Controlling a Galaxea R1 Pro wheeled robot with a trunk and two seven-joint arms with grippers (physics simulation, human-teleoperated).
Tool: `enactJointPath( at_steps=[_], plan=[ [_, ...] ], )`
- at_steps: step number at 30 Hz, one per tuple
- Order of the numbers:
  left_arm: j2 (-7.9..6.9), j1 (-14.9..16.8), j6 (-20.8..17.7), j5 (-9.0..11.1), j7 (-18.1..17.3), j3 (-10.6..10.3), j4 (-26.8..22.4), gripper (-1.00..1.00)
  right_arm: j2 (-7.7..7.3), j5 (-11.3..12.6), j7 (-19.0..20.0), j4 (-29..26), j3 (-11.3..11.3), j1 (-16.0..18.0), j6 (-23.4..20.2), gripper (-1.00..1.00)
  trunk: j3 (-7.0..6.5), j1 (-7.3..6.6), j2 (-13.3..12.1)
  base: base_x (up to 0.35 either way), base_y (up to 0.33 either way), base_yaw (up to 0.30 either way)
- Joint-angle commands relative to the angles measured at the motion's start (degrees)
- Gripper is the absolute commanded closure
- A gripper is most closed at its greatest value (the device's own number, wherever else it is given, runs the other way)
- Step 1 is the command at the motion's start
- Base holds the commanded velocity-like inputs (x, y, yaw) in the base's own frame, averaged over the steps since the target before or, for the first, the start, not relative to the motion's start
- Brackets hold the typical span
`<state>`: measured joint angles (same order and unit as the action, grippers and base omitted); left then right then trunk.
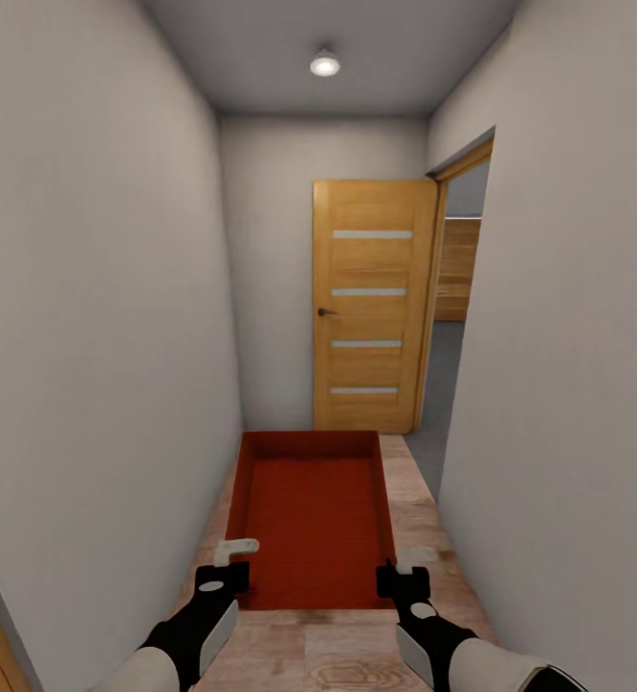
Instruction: Move the two storage containers from the living room to the garage. In the garage, place one container on the floor and stack the other container on top of it (either order is fine).
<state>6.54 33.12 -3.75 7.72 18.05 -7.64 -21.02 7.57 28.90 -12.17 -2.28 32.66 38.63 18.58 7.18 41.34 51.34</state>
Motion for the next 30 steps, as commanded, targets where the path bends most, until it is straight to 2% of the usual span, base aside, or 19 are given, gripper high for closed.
enactJointPath(
  at_steps=[1,30],
  plan=[
    [-2.05,0.05,-0.38,5.81,0.33,-0.09,-0.07,1.0,-0.8,-1.66,0.13,-0.36,-2.6,0.04,-0.09,1.0,0.08,0.04,0.06,0.326,0.0,0.0],
    [-2.05,0.05,-0.38,5.81,0.32,-0.09,0.01,1.0,-0.71,-1.66,0.13,-0.36,-2.6,0.04,-0.03,1.0,0.08,0.04,0.06,0.326,0.0,0.0]
  ],
)
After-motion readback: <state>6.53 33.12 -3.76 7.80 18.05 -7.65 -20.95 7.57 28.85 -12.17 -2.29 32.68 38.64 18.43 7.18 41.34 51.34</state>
